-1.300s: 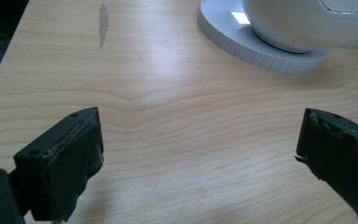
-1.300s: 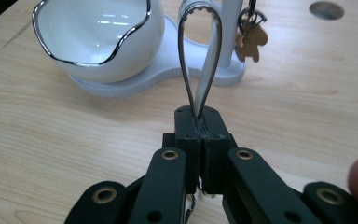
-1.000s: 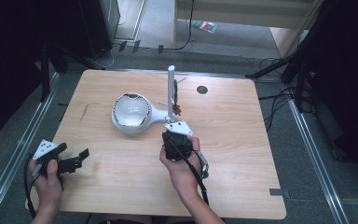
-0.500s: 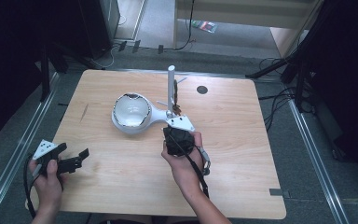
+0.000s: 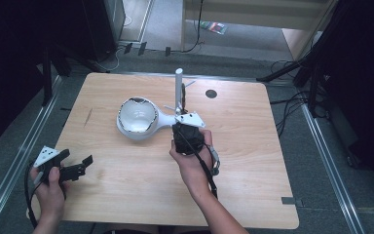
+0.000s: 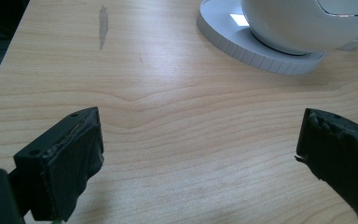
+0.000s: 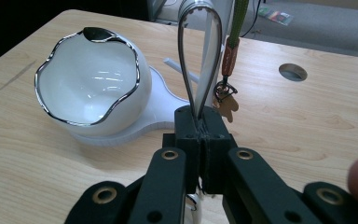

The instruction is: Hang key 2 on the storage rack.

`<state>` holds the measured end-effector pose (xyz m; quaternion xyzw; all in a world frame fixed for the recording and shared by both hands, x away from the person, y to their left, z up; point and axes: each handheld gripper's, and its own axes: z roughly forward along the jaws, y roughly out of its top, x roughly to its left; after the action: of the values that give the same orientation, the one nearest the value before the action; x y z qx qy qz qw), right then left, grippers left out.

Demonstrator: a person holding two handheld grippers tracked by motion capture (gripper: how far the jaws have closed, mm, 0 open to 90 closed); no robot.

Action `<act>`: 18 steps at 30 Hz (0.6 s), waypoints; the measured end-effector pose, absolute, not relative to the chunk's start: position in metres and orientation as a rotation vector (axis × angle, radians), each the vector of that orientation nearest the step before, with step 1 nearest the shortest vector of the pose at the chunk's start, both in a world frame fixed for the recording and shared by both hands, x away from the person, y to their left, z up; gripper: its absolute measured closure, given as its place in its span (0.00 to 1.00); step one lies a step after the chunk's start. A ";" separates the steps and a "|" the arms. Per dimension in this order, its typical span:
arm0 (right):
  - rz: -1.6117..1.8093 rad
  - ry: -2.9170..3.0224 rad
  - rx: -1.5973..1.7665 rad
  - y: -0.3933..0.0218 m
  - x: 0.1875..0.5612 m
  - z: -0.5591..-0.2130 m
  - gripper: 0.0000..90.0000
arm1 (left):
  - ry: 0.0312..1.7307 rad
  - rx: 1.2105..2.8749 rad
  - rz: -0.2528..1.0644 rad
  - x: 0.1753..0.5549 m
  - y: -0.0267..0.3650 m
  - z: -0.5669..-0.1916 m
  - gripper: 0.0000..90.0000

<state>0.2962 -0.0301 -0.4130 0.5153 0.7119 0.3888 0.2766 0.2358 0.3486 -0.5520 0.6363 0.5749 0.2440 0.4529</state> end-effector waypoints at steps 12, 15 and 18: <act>1.020 1.916 1.427 -0.028 0.317 -0.419 0.99 | 1.419 1.574 0.599 0.236 0.349 -0.552 0.01; 1.013 1.914 1.437 -0.028 0.322 -0.421 0.99 | 1.421 1.574 0.598 0.236 0.349 -0.552 0.01; 1.004 1.910 1.443 -0.027 0.327 -0.423 0.99 | 1.423 1.566 0.598 0.236 0.349 -0.552 0.01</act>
<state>0.3270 -0.0269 -0.4226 0.5353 0.7087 0.3723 0.2695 0.2355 0.3491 -0.5519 0.6345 0.5766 0.2421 0.4542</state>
